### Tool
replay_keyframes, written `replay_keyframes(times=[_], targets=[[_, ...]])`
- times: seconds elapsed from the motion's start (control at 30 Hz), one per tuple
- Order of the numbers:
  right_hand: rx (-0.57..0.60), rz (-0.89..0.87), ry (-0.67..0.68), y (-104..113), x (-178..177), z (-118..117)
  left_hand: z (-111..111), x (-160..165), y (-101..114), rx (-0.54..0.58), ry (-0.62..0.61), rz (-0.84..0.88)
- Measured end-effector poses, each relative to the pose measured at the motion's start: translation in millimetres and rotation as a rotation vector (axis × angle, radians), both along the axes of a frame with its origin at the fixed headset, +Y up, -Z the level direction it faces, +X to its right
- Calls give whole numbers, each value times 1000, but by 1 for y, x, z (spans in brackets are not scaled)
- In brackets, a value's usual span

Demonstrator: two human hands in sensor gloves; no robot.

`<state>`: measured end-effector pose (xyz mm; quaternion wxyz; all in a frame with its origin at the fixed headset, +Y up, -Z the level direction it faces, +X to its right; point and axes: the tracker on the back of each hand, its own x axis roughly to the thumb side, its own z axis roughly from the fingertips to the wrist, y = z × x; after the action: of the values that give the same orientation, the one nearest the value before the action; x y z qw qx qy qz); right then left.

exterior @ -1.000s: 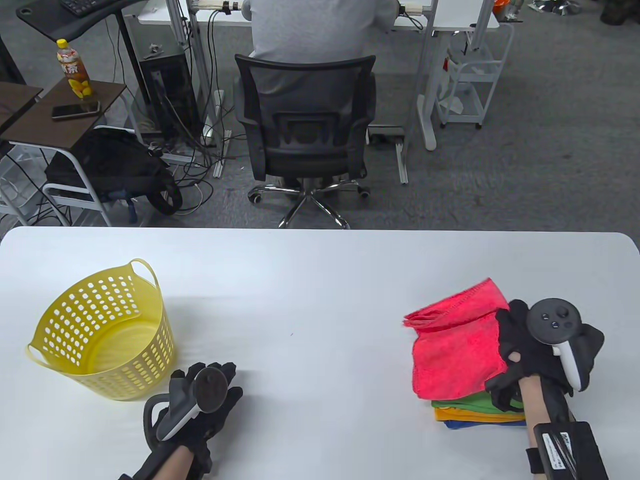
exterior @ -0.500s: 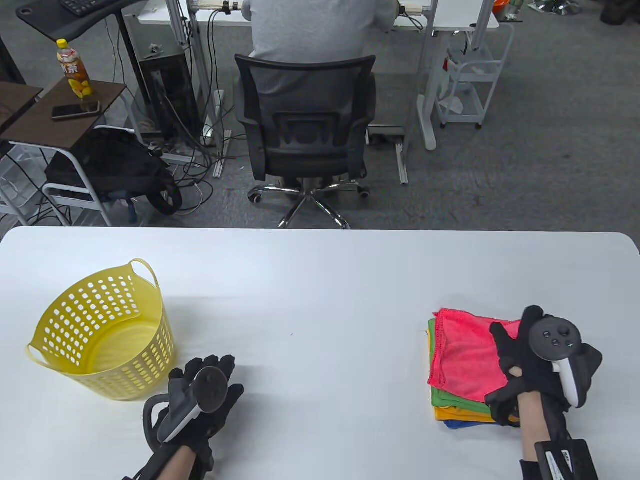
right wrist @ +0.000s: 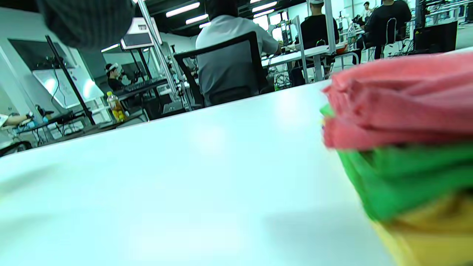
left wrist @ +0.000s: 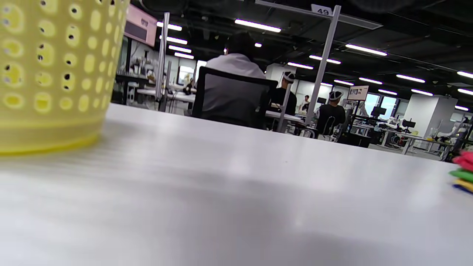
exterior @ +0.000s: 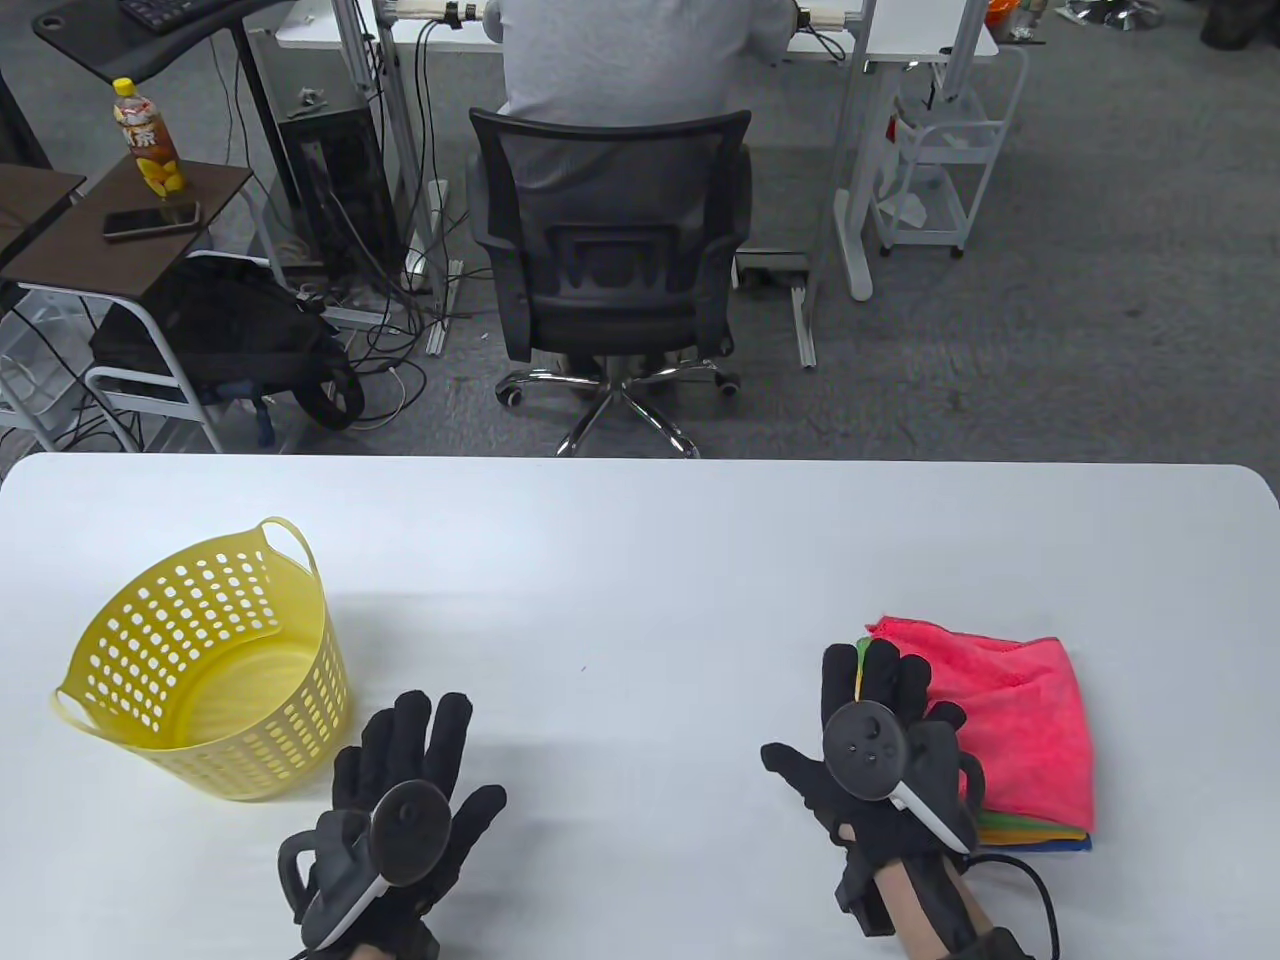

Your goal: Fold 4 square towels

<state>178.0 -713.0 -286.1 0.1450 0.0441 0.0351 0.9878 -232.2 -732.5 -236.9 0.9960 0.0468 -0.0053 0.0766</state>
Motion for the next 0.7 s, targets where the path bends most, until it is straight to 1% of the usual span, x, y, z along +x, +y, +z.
replay_keyframes(times=[0.03, 0.1, 0.17, 0.23, 0.27, 0.33, 0.5, 0.7], targets=[[-3, -3, 0, -5, 3, 1, -1, -4, -5, 5, -12, -10], [28, 0, -25, -16, 10, 4, -5, -14, -12, -39, -5, 15], [34, 69, -37, -23, 14, 5, -9, -22, -18, -46, 24, 43], [31, 95, -44, -25, 17, 5, -11, -25, -21, -72, 24, 66], [32, 78, -45, -26, 19, 4, -11, -26, -22, -79, 16, 76], [21, 38, -24, -27, 20, 3, -11, -25, -21, -84, 7, 66], [17, 36, -16, -27, 21, 3, -10, -22, -21, -79, -2, 63], [17, 26, -12, -27, 21, 3, -16, -24, -30, -142, -4, 84]])
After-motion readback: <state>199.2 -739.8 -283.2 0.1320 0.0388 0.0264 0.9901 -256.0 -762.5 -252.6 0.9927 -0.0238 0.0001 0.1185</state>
